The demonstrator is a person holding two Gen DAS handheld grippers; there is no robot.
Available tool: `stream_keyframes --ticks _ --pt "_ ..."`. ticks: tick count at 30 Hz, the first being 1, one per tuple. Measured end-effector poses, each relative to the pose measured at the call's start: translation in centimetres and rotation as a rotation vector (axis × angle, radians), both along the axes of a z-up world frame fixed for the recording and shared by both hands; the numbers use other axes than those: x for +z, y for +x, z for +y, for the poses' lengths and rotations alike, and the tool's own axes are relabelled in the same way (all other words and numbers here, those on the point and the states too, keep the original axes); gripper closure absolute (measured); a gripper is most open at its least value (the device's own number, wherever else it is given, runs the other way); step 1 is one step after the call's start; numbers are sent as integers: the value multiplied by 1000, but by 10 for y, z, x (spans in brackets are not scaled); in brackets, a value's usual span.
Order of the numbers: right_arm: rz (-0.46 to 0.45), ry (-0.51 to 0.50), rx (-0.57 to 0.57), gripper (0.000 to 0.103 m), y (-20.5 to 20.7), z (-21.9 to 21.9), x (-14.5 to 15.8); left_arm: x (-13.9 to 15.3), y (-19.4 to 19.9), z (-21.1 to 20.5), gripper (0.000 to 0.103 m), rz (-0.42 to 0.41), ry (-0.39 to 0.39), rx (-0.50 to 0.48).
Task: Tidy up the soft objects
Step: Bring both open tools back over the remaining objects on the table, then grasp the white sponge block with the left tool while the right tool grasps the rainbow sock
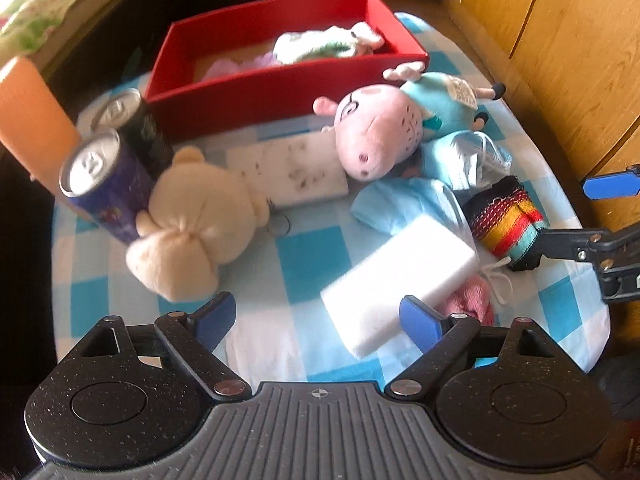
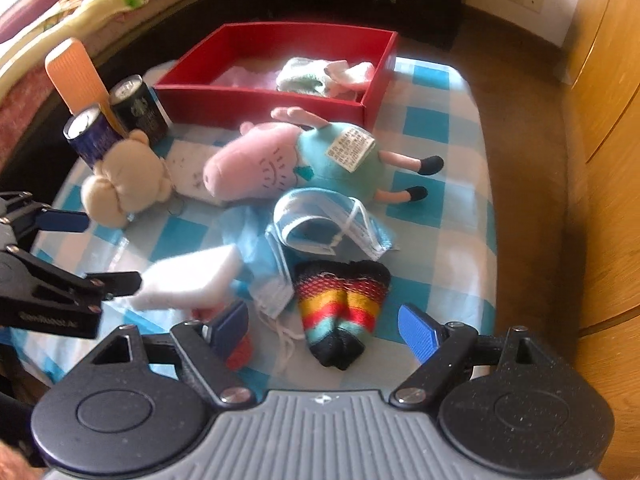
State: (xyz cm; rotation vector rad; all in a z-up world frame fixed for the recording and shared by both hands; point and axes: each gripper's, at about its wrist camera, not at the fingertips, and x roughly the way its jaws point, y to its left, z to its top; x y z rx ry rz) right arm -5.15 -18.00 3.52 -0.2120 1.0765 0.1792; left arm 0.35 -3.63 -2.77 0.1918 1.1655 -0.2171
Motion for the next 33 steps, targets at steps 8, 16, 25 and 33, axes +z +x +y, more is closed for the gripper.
stream_keyframes --ticks 8,16,25,33 --pt "23 -24 21 41 1 4 -8 -2 2 -12 16 -1 17 -29" --pt "52 -22 21 41 4 -2 -13 -7 0 -34 16 -5 35 -125" --pt "79 -15 23 41 4 -7 -18 -18 10 -38 16 35 26 -117" --pt "83 4 3 41 5 -17 -16 -32 17 -45 16 86 -13 -137"
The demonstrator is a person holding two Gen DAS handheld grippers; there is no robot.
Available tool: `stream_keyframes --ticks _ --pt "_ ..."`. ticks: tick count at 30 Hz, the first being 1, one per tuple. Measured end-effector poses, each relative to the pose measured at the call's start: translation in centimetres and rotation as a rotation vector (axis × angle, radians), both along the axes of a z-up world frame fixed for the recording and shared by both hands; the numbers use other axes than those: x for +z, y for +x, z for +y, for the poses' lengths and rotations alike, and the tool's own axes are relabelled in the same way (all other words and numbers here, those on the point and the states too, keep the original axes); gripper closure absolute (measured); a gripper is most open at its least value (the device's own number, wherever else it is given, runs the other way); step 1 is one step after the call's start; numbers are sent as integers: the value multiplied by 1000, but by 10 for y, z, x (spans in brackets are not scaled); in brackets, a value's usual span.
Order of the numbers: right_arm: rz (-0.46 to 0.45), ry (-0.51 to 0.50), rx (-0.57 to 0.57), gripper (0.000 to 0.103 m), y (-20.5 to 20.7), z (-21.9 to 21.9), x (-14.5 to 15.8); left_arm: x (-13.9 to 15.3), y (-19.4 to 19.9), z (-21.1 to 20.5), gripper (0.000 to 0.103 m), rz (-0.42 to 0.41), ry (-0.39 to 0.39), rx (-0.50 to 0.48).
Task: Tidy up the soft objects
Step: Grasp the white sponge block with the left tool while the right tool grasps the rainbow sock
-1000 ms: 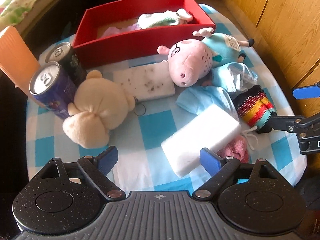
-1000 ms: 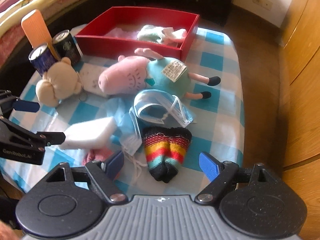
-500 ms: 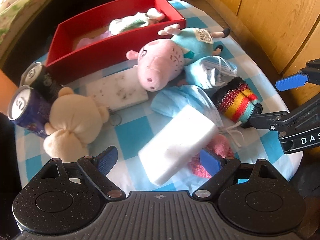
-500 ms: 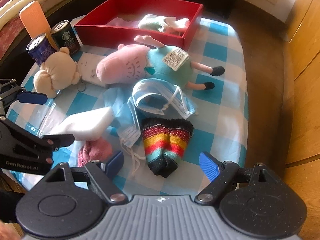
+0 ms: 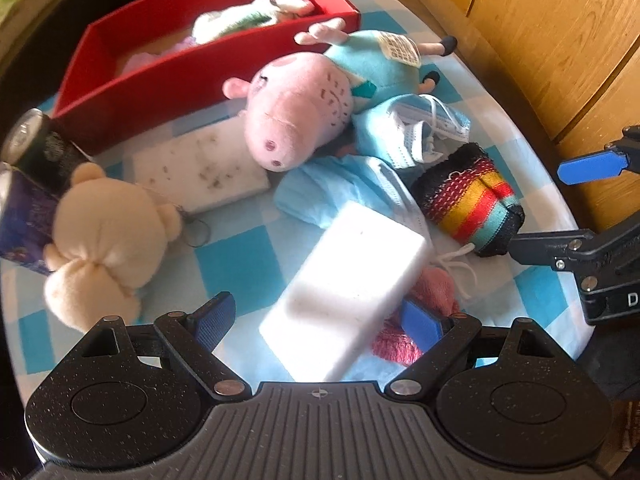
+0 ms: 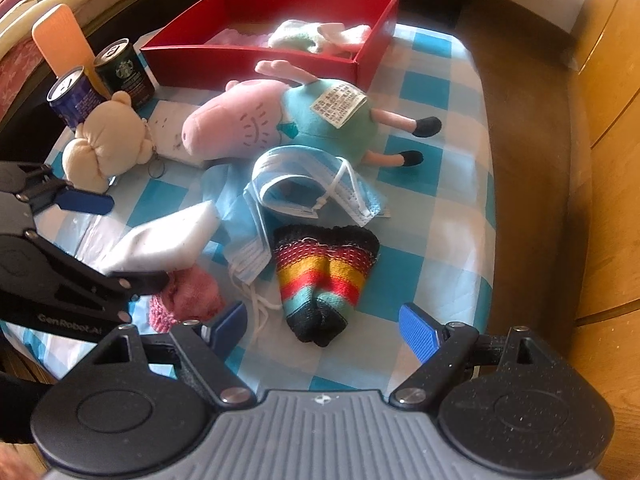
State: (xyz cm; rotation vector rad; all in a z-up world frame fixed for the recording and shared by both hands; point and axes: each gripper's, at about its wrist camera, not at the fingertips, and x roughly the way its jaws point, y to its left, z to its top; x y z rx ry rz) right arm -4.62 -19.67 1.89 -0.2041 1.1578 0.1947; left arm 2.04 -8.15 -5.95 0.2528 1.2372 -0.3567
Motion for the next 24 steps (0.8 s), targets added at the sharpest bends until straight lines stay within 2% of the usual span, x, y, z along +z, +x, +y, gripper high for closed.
stream_keyframes --ticks 8,13,17,20,21,24 --pt "8 6 -7 40 0 -5 -2 -9 11 -1 16 58 -73 38" --pt "9 13 -11 40 0 -7 -2 -13 12 -1 16 69 -84 41" --pt "13 33 -15 40 1 -8 -2 -20 19 7 17 165 -213 84" --pt "11 42 -31 40 2 -10 -1 -23 19 7 23 187 -245 101" --pt "8 43 -36 40 2 -11 0 -23 20 8 30 186 -254 109" --pt "-1 53 -49 40 3 -14 2 -23 21 11 42 210 -300 136"
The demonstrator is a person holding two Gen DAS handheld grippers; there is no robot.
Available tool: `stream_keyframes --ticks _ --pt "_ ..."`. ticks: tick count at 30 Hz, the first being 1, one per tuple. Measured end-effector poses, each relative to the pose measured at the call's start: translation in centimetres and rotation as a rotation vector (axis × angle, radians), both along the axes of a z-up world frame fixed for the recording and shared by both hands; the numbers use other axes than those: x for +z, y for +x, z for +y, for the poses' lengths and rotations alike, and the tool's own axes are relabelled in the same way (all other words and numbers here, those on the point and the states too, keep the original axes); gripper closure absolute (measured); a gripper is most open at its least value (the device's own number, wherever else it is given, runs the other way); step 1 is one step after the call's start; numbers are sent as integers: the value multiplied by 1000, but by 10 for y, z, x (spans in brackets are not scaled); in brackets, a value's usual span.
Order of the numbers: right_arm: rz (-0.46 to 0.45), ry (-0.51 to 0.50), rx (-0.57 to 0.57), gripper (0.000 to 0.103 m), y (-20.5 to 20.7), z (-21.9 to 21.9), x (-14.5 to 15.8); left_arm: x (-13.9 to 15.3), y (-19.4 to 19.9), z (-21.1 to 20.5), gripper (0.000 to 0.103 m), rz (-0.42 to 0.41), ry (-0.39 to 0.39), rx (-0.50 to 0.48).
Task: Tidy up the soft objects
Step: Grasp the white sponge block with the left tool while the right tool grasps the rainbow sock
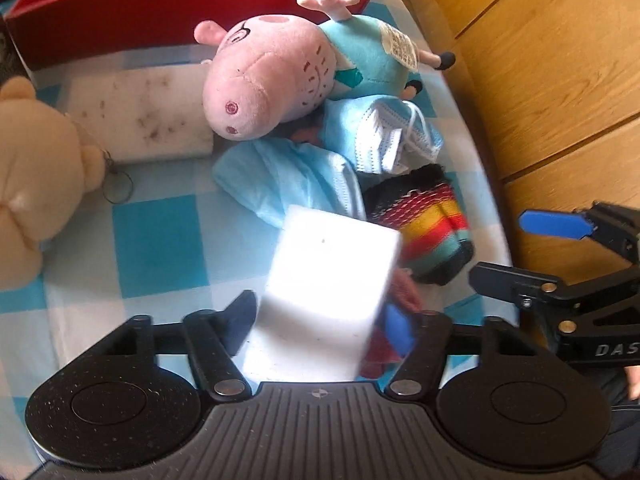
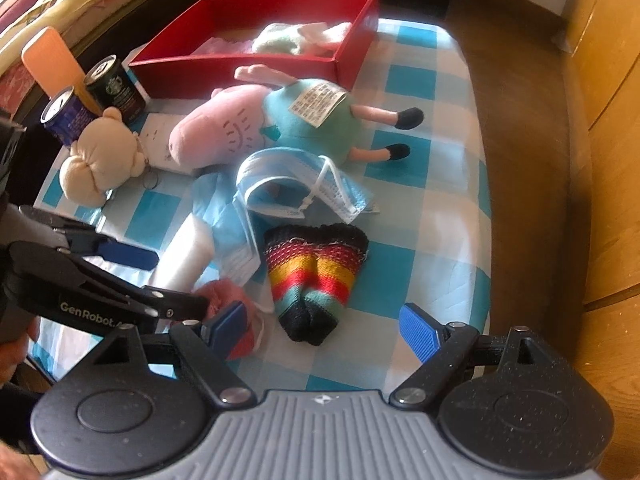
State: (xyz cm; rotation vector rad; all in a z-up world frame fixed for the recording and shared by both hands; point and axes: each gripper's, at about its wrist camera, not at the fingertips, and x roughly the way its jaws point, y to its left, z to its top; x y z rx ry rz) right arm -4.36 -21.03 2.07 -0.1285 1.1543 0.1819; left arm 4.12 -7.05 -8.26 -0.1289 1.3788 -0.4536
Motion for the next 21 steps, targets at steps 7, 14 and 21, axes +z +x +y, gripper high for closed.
stream_keyframes --ticks 7,14,21 --pt "-10 6 -1 40 0 -1 2 5 -1 5 50 -15 5 34" --pt "-18 11 11 40 0 4 1 22 -2 29 50 -71 40 89" --pt "21 44 26 40 5 15 -6 18 -8 41 50 -97 143 98"
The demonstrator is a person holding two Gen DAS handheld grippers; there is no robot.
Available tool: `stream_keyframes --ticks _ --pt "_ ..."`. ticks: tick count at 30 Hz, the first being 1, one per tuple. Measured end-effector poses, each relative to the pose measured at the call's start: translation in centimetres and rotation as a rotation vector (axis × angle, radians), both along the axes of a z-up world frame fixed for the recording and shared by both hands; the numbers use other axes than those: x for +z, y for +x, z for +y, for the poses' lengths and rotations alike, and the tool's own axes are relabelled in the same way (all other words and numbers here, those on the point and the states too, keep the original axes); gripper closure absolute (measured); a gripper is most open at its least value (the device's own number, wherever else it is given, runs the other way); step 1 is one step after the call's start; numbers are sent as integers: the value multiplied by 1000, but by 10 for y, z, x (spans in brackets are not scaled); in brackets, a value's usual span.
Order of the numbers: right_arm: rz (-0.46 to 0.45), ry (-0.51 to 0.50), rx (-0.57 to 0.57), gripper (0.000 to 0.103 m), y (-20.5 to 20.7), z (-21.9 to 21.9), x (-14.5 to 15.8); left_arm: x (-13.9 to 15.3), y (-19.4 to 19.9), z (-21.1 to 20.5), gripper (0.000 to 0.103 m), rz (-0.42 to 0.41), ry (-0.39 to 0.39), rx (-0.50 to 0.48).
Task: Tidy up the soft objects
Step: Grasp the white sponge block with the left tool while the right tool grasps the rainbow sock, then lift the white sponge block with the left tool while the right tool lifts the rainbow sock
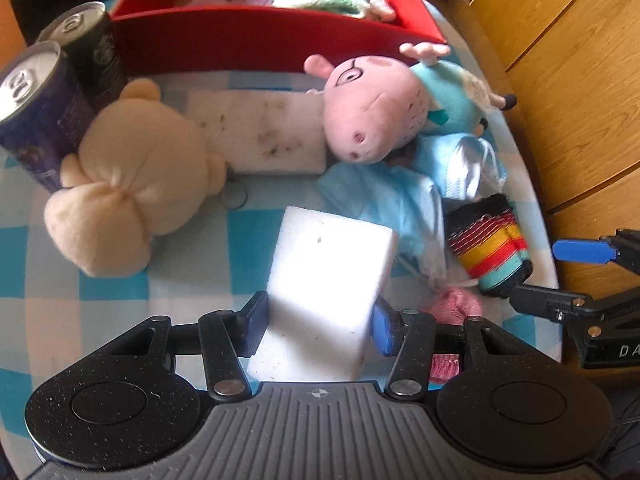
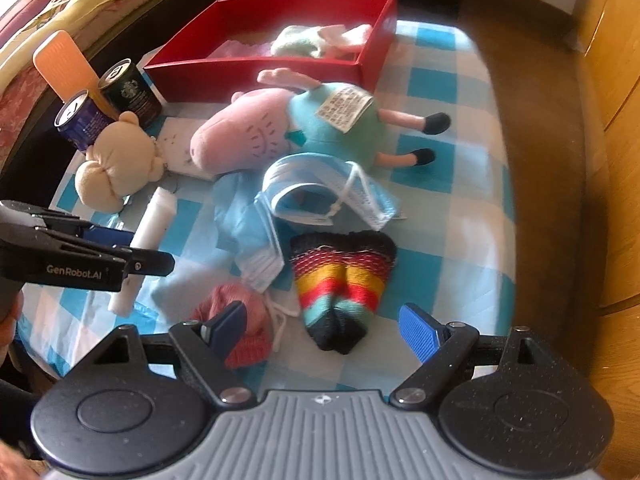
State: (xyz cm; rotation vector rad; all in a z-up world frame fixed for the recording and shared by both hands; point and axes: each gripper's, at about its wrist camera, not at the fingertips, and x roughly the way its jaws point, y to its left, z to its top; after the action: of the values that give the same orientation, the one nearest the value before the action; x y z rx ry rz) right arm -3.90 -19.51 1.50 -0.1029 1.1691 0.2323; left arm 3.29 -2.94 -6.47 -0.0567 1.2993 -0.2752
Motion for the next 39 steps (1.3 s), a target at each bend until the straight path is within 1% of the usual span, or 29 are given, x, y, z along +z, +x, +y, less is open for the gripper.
stream_keyframes --ticks 2,4,8,10,14,20,25,26,27,28,30,33,34,36,39 --pt "5 -19 4 40 2 4 -4 0 -1 0 50 -7 15 -3" --pt "13 -35 -14 40 6 3 -9 -1 -1 2 50 -2 8 -4" --pt "70 24 -50 40 16 0 -21 -4 -1 0 49 4 13 -8" --pt "71 26 -60 40 17 1 -24 -2 -3 2 49 6 4 -10" --pt "75 -1 -59 41 19 2 -28 1 -4 5 48 -2 7 -7" --pt "72 -19 -74 41 22 1 -32 -2 -3 1 48 -6 36 -13" --pt "77 -39 -58 43 25 8 -37 -3 -4 -2 48 -7 43 -25" --pt "77 -41 -53 46 25 9 -38 -3 -4 -2 48 -7 43 -26" --pt "78 -41 -54 53 25 10 -39 -4 -4 -2 48 -7 44 -28" --pt "81 -43 -57 57 26 10 -41 -4 -4 -2 48 -6 44 -29" --pt "92 -45 -68 76 27 10 -44 -4 -4 -2 47 -6 43 -32" --pt "100 -20 -73 87 27 7 -44 -4 -3 -1 47 -9 40 -30" --pt "97 -17 -71 89 27 7 -43 -3 -3 -1 47 -12 39 -28" --pt "87 -17 -62 97 25 8 -40 -1 -4 -1 47 -17 38 -30" --pt "73 -21 -39 101 19 12 -37 -1 -5 -3 47 -20 39 -34"
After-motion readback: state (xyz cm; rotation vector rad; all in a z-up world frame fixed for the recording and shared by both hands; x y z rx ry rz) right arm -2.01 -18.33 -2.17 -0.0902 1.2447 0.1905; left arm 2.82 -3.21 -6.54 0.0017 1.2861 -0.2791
